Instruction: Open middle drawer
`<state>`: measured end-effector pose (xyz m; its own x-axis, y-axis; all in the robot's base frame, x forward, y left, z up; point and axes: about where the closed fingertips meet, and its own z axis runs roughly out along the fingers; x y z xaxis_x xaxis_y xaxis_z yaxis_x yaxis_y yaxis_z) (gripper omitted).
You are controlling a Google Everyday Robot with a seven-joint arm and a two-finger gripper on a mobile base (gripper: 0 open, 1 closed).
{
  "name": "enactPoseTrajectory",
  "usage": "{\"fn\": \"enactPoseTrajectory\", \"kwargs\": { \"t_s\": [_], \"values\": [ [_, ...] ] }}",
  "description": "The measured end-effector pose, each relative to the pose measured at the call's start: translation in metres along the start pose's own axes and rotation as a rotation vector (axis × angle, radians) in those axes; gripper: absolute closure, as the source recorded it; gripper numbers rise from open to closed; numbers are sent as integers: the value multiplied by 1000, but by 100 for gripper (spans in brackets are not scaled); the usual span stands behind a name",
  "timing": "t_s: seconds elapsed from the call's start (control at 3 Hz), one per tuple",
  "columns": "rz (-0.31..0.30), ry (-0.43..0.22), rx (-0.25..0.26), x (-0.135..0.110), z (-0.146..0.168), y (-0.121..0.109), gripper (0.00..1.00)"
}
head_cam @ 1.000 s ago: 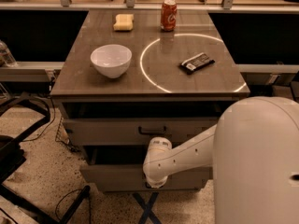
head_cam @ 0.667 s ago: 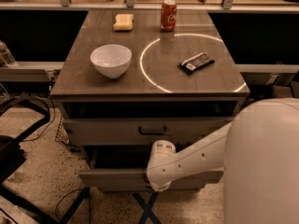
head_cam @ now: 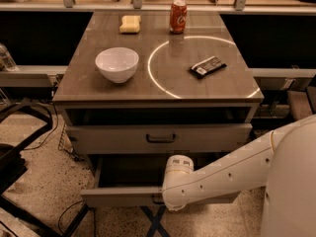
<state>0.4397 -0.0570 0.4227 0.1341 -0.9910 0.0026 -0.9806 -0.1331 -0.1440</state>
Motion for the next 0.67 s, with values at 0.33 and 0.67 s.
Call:
{"fn": "enactPoseTrajectory", "kwargs": {
  "t_s": [0.33, 0.67],
  "values": [
    [14, 16, 40, 6, -32, 3, 100],
    [44, 54, 143, 26, -120, -3, 100]
  ]
}}
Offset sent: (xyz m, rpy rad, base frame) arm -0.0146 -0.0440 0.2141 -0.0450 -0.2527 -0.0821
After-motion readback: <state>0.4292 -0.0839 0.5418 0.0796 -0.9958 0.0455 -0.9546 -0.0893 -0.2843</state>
